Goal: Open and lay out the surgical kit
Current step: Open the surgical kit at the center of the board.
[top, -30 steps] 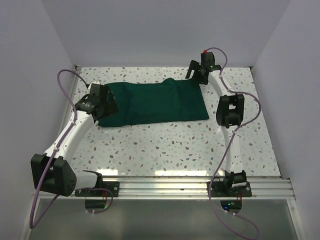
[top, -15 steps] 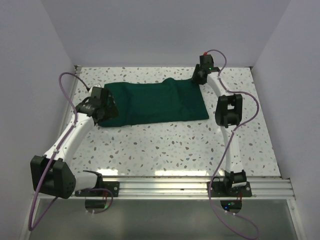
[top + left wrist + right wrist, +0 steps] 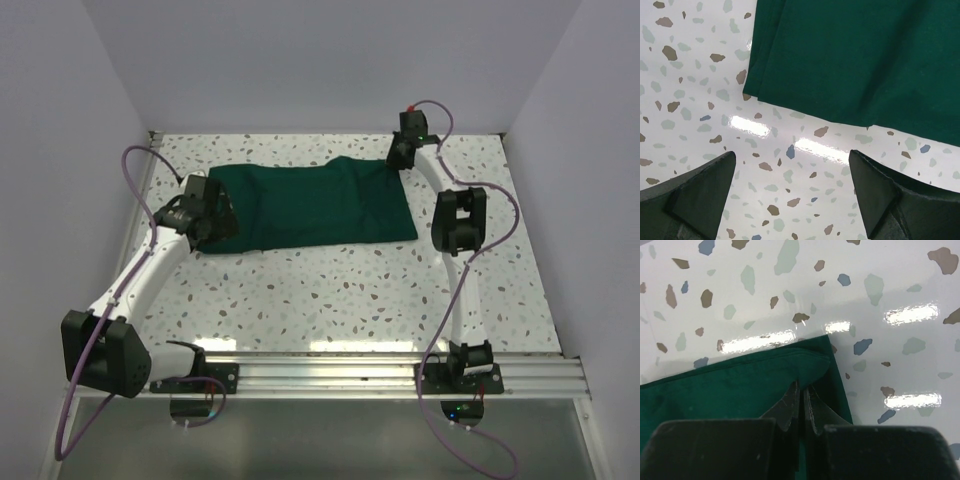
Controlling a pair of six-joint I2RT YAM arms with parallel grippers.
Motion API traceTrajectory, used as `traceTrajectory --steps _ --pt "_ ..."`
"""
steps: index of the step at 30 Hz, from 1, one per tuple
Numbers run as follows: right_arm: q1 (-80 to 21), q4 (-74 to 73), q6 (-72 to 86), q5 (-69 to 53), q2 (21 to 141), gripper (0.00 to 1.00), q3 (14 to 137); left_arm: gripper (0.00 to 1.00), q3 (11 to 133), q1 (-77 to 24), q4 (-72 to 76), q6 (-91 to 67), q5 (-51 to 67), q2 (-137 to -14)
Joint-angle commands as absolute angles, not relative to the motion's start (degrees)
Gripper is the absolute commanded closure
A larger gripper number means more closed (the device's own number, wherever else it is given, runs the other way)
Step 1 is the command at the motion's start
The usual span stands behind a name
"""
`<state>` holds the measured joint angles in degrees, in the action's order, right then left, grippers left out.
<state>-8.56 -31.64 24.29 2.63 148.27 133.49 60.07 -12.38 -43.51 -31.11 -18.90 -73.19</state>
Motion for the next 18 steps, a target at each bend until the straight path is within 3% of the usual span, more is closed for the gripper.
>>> traceTrajectory --steps 1,9,18 --pt "-8.35 -29.28 22.41 -3.06 138.44 1.00 131.32 0.00 60.20 -13.01 -42.37 -32.61 -19.60 -72.60" --pt "-10.02 -26.80 16.45 -21.77 122.63 1.00 120.42 0.00 63.19 -13.01 -40.08 -32.52 -19.07 -74.44" --pt "-16.76 -31.46 10.83 -29.01 102.07 1.00 100.48 0.00 69.68 -13.01 -38.50 -31.64 -20.12 -78.13"
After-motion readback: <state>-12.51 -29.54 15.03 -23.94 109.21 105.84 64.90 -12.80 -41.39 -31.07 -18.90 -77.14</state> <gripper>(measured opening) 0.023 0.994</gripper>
